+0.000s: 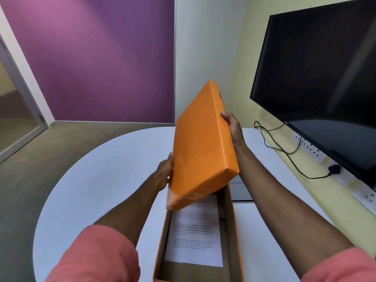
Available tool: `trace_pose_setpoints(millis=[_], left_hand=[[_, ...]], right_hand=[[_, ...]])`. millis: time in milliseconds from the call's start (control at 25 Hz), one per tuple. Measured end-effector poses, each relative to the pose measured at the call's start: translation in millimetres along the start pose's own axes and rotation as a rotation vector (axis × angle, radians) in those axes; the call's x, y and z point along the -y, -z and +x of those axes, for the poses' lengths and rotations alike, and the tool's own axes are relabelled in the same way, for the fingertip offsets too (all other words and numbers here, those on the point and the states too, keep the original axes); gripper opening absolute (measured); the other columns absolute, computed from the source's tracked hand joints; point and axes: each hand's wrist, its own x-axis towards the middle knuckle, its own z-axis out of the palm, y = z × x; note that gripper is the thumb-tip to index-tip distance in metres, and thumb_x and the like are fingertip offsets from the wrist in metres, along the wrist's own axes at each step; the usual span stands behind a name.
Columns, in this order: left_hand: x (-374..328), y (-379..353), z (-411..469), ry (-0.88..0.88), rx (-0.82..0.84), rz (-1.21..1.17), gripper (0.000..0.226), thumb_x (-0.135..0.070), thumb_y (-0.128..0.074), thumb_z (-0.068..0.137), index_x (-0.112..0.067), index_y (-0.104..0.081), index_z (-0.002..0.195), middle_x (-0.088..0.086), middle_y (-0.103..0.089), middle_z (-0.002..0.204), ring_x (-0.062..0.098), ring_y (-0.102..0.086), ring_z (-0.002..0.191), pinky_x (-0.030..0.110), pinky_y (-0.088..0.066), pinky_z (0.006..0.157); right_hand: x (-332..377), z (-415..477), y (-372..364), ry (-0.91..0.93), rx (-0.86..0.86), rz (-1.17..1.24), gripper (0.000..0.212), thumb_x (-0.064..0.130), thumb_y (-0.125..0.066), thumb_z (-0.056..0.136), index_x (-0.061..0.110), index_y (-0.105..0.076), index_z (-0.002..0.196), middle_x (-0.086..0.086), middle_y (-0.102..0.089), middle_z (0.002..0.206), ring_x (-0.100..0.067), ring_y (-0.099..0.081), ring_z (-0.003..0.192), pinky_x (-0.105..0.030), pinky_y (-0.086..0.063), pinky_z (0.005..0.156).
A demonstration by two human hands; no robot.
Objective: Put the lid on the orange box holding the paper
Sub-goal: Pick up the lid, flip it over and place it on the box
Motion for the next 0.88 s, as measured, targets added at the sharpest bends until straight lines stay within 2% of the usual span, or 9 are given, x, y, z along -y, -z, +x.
trace_pose_setpoints(millis=[80, 120, 240, 360, 400, 480, 560, 680, 880], left_hand=[[-2, 8, -2, 0.054, 0.054, -0.114, 0.066, -0.065, -0.027, 0.093, -0.022, -0.042, 0.142, 0.006, -0.056, 0.132, 0.030, -0.060, 0.108, 0.052, -0.043, 0.099], [-3, 12, -3, 0.055, 0.038, -0.125, 0.065, -0.064, -0.028, 0.094, -0.022, -0.044, 0.140, 0.007, -0.057, 0.130, 0.029, -0.061, 0.103, 0.052, -0.044, 0.097], [1, 27, 0, 0.012, -0.137, 0.030, 0.061, -0.054, -0.038, 0.097, -0.012, -0.045, 0.140, 0.014, -0.055, 0.137, 0.033, -0.058, 0.111, 0.051, -0.044, 0.097], [16, 45, 0, -0.030, -0.225, 0.164, 0.057, -0.050, -0.043, 0.097, -0.004, -0.052, 0.130, 0.016, -0.059, 0.130, 0.028, -0.057, 0.097, 0.045, -0.044, 0.084], [25, 50, 1, -0.047, -0.231, 0.203, 0.055, -0.050, -0.045, 0.096, -0.003, -0.054, 0.125, 0.017, -0.061, 0.127, 0.029, -0.059, 0.097, 0.044, -0.046, 0.083], [43, 54, 2, -0.085, -0.260, 0.276, 0.055, -0.051, -0.049, 0.094, -0.002, -0.056, 0.119, 0.018, -0.063, 0.122, 0.032, -0.062, 0.101, 0.045, -0.050, 0.086], [61, 50, 1, -0.093, -0.312, 0.327, 0.057, -0.053, -0.052, 0.091, -0.004, -0.055, 0.119, 0.017, -0.063, 0.120, 0.033, -0.063, 0.104, 0.046, -0.052, 0.089], [85, 41, 2, -0.058, -0.357, 0.392, 0.055, -0.052, -0.053, 0.091, -0.005, -0.054, 0.117, 0.017, -0.062, 0.121, 0.033, -0.062, 0.104, 0.044, -0.051, 0.088], [118, 32, 6, 0.014, -0.305, 0.429, 0.050, -0.050, -0.051, 0.093, -0.005, -0.050, 0.116, 0.017, -0.060, 0.120, 0.026, -0.056, 0.091, 0.038, -0.047, 0.080]], right_hand=[[-6, -1, 7, -0.035, 0.077, 0.056, 0.034, 0.035, -0.047, 0.093, 0.013, -0.055, 0.118, -0.007, -0.068, 0.088, -0.022, -0.068, 0.074, -0.036, -0.056, 0.069], [-10, -2, 11, -0.042, 0.100, 0.078, 0.033, 0.035, -0.047, 0.093, 0.014, -0.055, 0.117, -0.005, -0.070, 0.085, -0.021, -0.070, 0.071, -0.034, -0.057, 0.065], [-27, 0, 26, -0.010, 0.063, 0.103, 0.022, 0.024, -0.049, 0.092, 0.017, -0.059, 0.110, -0.002, -0.069, 0.082, -0.020, -0.066, 0.070, -0.032, -0.056, 0.064], [-55, 0, 49, -0.035, -0.065, -0.070, 0.023, 0.017, -0.058, 0.089, 0.013, -0.059, 0.112, -0.002, -0.065, 0.083, -0.016, -0.064, 0.068, -0.026, -0.054, 0.058], [-68, -3, 58, -0.071, -0.118, -0.155, 0.027, 0.020, -0.063, 0.088, 0.013, -0.057, 0.114, -0.003, -0.064, 0.086, -0.015, -0.065, 0.069, -0.026, -0.056, 0.060], [-95, -10, 76, -0.167, -0.171, -0.306, 0.040, 0.027, -0.068, 0.087, 0.016, -0.052, 0.122, -0.006, -0.063, 0.100, -0.021, -0.065, 0.084, -0.037, -0.058, 0.075], [-122, -21, 91, -0.239, -0.169, -0.401, 0.049, 0.026, -0.067, 0.088, 0.014, -0.047, 0.131, -0.011, -0.062, 0.114, -0.026, -0.065, 0.092, -0.041, -0.058, 0.077], [-153, -38, 108, -0.276, -0.171, -0.450, 0.044, 0.023, -0.060, 0.094, 0.009, -0.048, 0.134, -0.016, -0.062, 0.125, -0.028, -0.066, 0.096, -0.042, -0.056, 0.083], [-182, -54, 125, -0.354, -0.232, -0.511, 0.044, 0.025, -0.054, 0.096, 0.009, -0.047, 0.137, -0.017, -0.060, 0.129, -0.033, -0.063, 0.109, -0.048, -0.053, 0.093]])
